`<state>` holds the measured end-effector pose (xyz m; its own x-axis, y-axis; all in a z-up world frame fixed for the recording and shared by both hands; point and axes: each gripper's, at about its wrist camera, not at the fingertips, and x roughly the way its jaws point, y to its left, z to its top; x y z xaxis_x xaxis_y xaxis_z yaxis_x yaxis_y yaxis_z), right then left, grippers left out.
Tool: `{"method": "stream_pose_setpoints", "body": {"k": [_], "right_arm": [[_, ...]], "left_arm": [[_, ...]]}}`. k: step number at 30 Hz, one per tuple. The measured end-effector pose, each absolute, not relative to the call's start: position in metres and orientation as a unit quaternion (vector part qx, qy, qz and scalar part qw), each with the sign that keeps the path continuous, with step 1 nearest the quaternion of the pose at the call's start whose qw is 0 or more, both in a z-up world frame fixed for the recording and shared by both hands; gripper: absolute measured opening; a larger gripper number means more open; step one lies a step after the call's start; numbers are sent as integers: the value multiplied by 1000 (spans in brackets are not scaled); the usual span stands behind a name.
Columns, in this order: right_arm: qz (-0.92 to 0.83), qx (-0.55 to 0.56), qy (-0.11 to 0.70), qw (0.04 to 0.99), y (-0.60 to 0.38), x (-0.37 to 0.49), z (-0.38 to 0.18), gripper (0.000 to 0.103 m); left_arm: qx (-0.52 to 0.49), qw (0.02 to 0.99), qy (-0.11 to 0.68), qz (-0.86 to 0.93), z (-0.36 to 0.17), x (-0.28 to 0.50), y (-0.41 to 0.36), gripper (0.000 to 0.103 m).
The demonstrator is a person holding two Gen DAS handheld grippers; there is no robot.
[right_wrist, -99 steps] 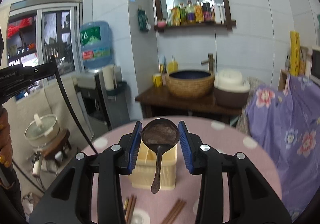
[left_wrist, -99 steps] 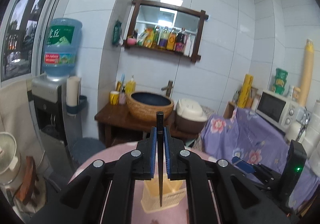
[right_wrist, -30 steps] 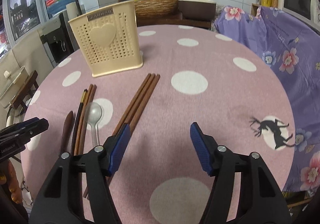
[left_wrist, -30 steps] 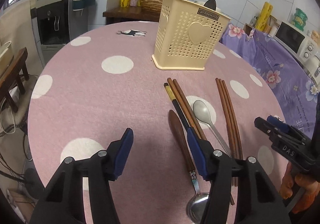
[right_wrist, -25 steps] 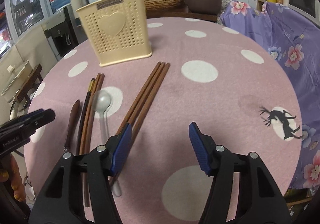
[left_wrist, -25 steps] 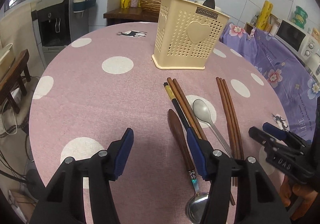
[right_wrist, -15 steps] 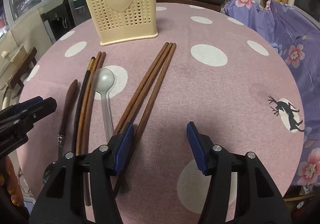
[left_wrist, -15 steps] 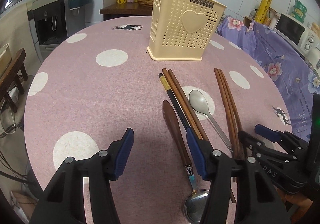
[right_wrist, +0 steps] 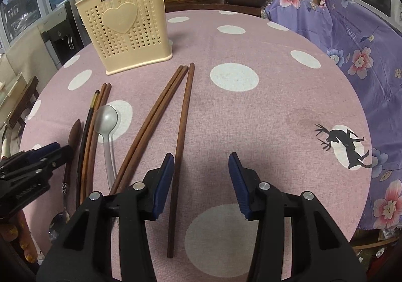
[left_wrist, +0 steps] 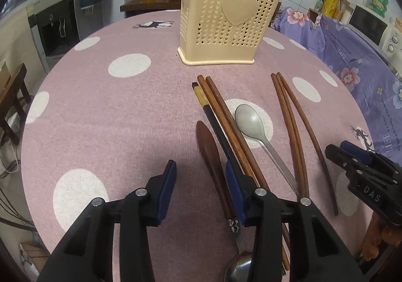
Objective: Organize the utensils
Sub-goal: 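Grasp the brown wooden-handled spoon with the left tool while the right tool grasps a brown chopstick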
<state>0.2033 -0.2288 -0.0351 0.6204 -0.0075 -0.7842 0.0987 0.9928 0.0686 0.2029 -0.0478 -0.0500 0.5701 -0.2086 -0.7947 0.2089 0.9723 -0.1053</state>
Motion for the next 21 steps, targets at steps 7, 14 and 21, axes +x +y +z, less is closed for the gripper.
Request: {"method": "stream_pose_setpoints", "body": {"k": [7,14,21], "right_arm": [[-29,46,426,903,-230,211,-33,46],[-18,43,432,901,-233,247,-29,46],[-12,42,457,888,-230,295,-35,36]], "left_arm": [[2,883,457,-109,-49,213,-54,21],[-7,879,463,-113,-50,223,-58,17],[-9,879,462,-115,-50,225,-58,17]]}}
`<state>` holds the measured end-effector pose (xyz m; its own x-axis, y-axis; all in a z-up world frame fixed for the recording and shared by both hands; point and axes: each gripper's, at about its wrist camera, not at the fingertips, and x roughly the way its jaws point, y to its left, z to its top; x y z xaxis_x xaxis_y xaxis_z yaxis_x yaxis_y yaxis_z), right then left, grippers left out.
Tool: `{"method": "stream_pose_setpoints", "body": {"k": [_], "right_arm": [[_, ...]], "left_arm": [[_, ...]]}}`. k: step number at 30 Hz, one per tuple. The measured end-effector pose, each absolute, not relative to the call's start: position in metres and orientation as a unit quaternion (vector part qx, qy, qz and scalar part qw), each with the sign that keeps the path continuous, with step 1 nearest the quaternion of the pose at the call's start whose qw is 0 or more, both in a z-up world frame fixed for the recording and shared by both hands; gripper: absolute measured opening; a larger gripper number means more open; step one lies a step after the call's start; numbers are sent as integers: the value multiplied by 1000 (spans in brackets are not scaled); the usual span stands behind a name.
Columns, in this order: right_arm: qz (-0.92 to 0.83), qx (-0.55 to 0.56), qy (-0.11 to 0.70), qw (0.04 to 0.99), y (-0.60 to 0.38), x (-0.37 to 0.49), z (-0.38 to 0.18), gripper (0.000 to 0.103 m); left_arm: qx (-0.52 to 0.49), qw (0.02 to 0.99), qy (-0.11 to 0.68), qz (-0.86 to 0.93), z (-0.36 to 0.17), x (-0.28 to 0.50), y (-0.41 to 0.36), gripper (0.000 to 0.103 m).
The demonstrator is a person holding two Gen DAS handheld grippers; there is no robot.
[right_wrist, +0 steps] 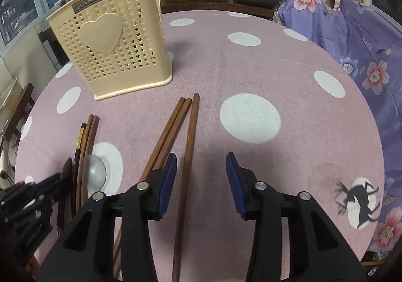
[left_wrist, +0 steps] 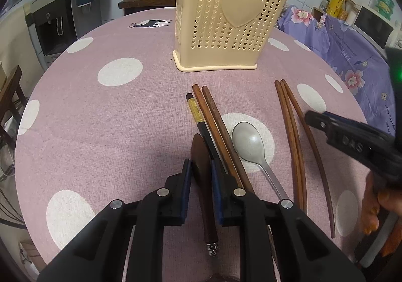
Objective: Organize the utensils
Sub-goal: 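Grasp the brown wooden-handled spoon with the left tool while the right tool grasps a brown chopstick, then carry the wooden spoon with the left tool while the right tool carries the chopstick to the basket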
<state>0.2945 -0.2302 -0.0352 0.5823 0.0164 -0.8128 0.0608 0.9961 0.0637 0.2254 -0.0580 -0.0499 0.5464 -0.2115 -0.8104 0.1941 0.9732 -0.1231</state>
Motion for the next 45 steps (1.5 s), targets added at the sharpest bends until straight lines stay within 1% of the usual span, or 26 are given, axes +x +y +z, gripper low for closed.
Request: {"method": "stream_pose_setpoints", "body": {"k": [2,6,13,16,18,20,21,26,29,33,38,45], "right_arm": [[-17,43,463,885,-230,304,-39,31],[-17,46,461,886,-229,313,-42,27],[-13,60,464,884,-229,336,-43,24],[-17,60,466,883,-229,344,-43,20],[-23,53,464,884,-228,345,-43,15],[-27,47,461,886,-227,345,-44,13],[-30,41,459,887,-226,345,-44,9],[-23,48,459,887,-230,346,-44,8],[-11,76,460,885,-238,347,-44,8],[-3,93,443,891,-244,341,-36,8],[15,105,399,911,-251,321,-5,8],[57,116,320,939,-263,269,52,8]], "left_arm": [[-9,879,462,-116,-50,225,-58,17],[-8,879,462,-117,-50,226,-58,17],[-7,878,463,-119,-49,231,-58,17],[-8,878,463,-120,-49,233,-57,17],[-7,878,463,-120,-49,233,-58,17],[-7,879,461,-119,-49,233,-57,17],[-7,879,461,-119,-50,234,-58,17],[-4,880,459,-117,-50,234,-58,17],[-3,881,459,-117,-49,236,-58,17],[-7,885,450,-116,-44,238,-53,17],[-18,901,414,-126,-16,230,-42,16],[-35,925,352,-140,34,206,-19,16]]}}
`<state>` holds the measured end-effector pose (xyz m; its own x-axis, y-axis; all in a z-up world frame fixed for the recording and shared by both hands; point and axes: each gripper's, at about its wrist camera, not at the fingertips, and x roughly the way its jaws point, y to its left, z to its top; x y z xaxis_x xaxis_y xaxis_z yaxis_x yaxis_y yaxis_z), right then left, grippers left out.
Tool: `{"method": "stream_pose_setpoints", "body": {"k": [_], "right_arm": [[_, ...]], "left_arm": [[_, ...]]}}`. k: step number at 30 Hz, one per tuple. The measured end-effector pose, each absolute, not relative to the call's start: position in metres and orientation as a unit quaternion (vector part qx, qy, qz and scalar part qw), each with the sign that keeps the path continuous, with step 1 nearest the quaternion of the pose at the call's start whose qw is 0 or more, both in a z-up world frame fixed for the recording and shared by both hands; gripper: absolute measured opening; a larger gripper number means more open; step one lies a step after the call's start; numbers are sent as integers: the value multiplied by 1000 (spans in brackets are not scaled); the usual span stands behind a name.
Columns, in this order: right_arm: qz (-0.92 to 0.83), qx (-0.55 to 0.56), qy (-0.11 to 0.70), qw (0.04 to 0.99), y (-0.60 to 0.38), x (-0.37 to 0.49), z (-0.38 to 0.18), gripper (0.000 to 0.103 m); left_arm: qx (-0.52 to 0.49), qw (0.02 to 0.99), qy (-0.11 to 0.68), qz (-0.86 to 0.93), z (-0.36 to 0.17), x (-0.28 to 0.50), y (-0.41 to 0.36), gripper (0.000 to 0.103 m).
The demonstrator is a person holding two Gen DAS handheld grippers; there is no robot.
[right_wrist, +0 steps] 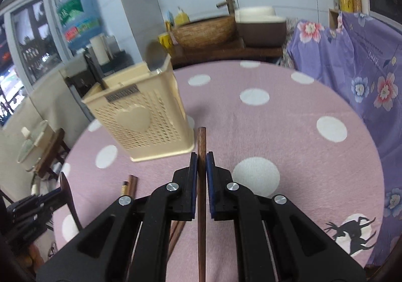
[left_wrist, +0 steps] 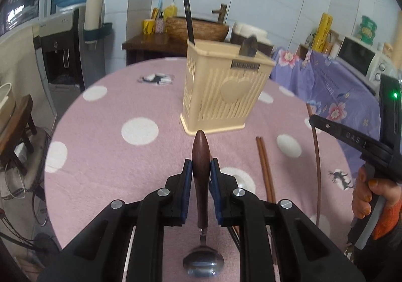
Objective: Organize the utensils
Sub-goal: 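Carry the wooden spoon with the left tool while the right tool carries the chopstick to the basket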
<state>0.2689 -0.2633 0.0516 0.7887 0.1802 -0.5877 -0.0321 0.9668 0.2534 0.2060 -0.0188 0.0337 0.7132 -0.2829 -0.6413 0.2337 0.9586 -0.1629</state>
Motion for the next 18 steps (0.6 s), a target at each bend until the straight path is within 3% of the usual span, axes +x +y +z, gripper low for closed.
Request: {"method": "stream_pose_setpoints", "body": {"k": [8,18], "right_arm": [[79,119,260,955,-284,218,90,8],[92,112,245,959,-283,205,107,8]], "left_arm": [[-34,938,312,-145,58,189,-7,16],[-48,940,303,-148,62,196,0,16]]}}
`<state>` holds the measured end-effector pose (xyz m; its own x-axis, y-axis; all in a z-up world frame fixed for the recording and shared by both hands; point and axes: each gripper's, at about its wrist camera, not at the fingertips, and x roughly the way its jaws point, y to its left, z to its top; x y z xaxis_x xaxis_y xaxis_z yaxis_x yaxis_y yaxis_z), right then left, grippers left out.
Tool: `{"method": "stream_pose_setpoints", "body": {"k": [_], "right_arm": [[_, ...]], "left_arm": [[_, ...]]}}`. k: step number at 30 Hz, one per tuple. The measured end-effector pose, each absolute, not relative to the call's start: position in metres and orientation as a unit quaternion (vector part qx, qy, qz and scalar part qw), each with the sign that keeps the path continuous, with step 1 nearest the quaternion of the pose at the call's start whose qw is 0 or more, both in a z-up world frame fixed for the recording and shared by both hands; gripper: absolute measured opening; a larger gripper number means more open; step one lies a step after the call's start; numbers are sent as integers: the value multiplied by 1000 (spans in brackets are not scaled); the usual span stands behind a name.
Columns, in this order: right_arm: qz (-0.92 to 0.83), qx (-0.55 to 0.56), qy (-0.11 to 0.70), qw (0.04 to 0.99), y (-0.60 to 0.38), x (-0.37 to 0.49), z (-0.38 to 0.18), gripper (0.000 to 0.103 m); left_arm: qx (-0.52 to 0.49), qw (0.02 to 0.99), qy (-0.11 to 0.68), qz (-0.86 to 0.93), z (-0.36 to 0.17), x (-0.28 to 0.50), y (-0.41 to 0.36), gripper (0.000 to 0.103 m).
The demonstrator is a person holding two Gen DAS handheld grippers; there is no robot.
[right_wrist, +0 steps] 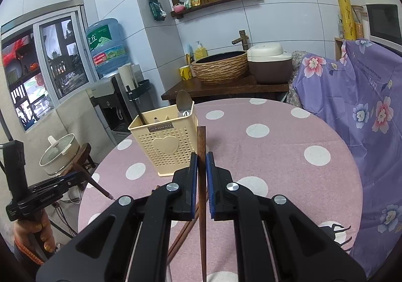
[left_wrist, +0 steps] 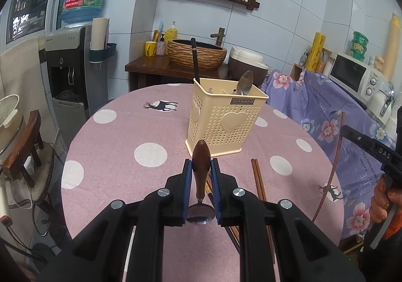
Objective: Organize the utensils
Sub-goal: 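Carry the wooden spoon with the left tool while the right tool carries the chopstick to the basket, then release the wooden spoon into the basket while the right tool releases the chopstick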
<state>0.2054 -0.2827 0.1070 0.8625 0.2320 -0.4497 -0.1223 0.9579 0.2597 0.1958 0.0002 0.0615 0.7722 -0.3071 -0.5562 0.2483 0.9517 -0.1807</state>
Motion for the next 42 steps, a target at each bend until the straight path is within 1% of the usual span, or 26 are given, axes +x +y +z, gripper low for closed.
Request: {"method": "stream_pose_setpoints", "body": {"k": [12,18,23,25,27,31,37,42], "right_arm": [[97,86,208,970,-267,215,141,8],[108,52,177,977,-245,251,205,8],[113,56,148,981,-234,286,269,8],[108,61,138,983,-230,301,288,8],[95,60,129,985,-227,315,296,8],[84,65,136,985,-223,337,283,8],[78,74,184,977,-220,361,223,8],[76,69,211,972,-216,366,186,8]], "left_arm": [[-56,945,277,-163,91,207,2,16],[-74,948,243,-190,152,239,-3,16],[-64,960,199,-186,211,264,-18,16],[-62,963,187,-182,225,273,-23,16],[-60,968,176,-169,233,286,-29,16],[-59,968,185,-156,220,310,-37,16],[-48,961,229,-150,164,326,-50,16],[-47,951,270,-143,119,334,-56,16]]}}
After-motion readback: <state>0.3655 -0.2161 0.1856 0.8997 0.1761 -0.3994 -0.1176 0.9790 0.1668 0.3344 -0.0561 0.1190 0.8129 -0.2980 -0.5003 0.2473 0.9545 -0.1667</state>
